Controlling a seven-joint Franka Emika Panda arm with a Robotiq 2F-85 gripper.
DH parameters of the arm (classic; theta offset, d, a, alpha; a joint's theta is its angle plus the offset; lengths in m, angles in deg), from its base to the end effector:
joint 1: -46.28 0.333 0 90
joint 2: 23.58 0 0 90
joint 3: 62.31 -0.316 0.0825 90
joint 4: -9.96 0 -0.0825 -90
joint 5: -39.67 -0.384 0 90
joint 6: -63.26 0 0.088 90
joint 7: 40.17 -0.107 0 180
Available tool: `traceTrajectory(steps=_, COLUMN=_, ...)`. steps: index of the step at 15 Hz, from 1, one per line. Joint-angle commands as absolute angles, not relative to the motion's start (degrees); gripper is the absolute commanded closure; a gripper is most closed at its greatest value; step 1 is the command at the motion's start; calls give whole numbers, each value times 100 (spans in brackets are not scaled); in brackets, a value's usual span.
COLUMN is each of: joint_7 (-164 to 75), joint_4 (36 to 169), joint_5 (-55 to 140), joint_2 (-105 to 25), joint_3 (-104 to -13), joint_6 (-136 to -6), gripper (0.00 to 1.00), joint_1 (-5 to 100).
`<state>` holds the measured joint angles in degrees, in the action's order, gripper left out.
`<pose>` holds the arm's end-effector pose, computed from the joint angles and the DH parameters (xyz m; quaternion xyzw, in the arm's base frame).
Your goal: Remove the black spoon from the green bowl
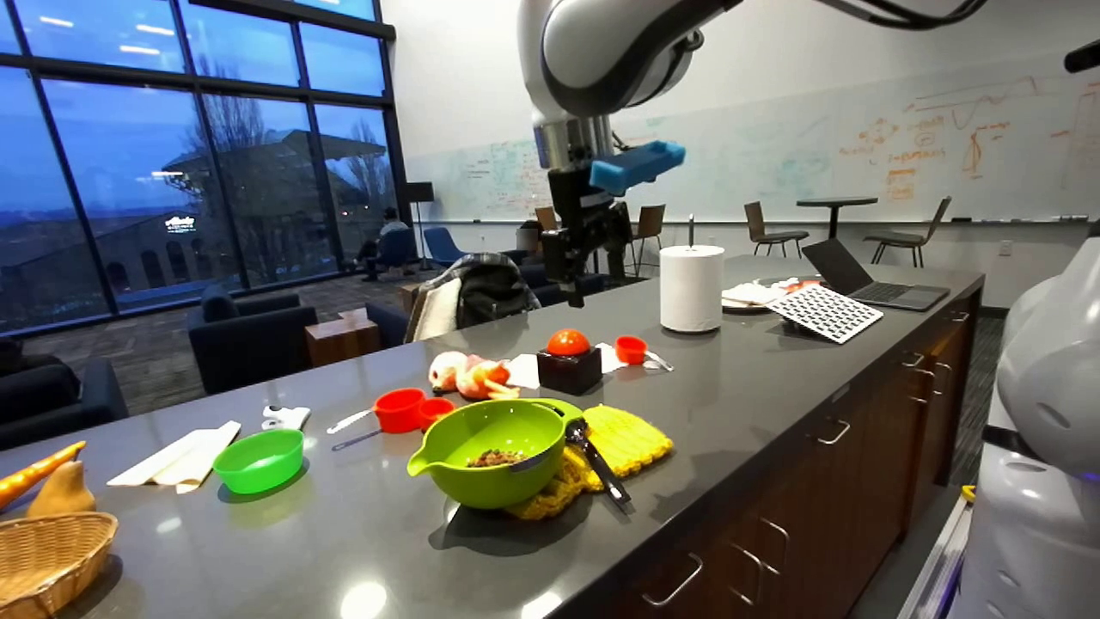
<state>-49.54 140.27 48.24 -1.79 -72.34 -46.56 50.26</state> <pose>0.4292 0.1022 0.5071 0.9929 0.0591 0.0279 0.0992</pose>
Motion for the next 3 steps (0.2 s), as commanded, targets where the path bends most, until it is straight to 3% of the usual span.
traceTrajectory(steps=1, joint_7=-4969, joint_4=14003, joint_5=4839, joint_2=-201, joint_3=-7196, joint_6=-4641, gripper=0, joint_1=5072)
traceTrajectory(steps=3, joint_7=-4969, joint_4=13992, joint_5=4839, joint_2=-222, joint_3=-7196, joint_6=-4643, gripper=0, joint_1=5074)
